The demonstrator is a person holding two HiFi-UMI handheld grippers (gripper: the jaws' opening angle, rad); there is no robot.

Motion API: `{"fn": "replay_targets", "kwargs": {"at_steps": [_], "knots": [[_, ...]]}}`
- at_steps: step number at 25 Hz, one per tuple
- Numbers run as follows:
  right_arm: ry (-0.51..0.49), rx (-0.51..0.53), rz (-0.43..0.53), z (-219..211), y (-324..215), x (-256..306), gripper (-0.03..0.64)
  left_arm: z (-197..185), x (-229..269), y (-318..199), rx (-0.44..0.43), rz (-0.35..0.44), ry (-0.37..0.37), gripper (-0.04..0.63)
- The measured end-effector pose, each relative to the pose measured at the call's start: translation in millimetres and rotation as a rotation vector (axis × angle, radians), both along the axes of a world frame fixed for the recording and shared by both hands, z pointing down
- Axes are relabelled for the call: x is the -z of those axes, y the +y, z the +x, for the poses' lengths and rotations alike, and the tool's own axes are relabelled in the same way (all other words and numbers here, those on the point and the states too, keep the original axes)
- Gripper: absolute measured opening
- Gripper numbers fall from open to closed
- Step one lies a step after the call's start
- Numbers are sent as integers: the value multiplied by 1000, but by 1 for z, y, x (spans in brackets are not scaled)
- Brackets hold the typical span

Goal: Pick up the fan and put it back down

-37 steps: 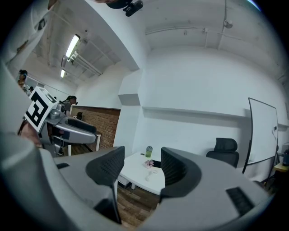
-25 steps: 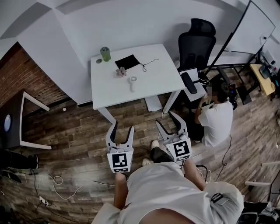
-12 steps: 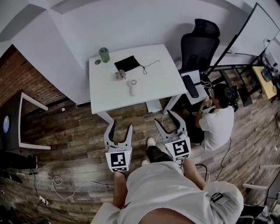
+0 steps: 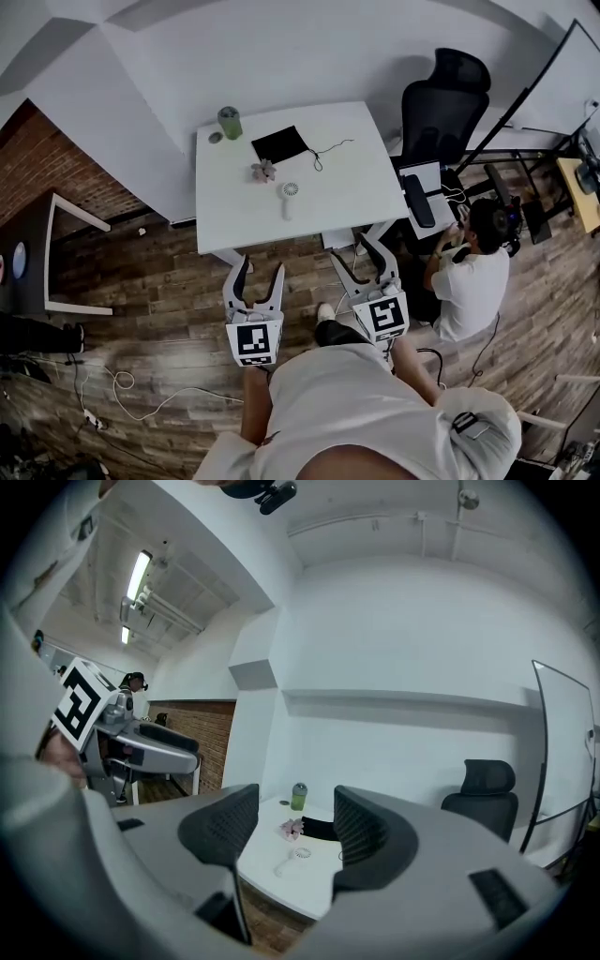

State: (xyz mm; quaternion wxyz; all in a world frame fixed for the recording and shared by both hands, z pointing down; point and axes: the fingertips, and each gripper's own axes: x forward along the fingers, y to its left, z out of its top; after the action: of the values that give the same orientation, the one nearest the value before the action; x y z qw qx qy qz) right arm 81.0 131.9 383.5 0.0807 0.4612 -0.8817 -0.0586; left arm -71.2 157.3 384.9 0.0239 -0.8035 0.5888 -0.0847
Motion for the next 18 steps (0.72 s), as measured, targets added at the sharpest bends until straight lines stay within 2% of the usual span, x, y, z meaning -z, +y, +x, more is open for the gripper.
{"fn": "replay_targets", "kwargs": {"at_steps": [8,18], "knots": [[-6,40,-17,16,-54,0,251,15,6,-52,35,2,-21,253],[-32,88,13,24,-103,7,249,28,11,-91,75,10,-31,253]]}}
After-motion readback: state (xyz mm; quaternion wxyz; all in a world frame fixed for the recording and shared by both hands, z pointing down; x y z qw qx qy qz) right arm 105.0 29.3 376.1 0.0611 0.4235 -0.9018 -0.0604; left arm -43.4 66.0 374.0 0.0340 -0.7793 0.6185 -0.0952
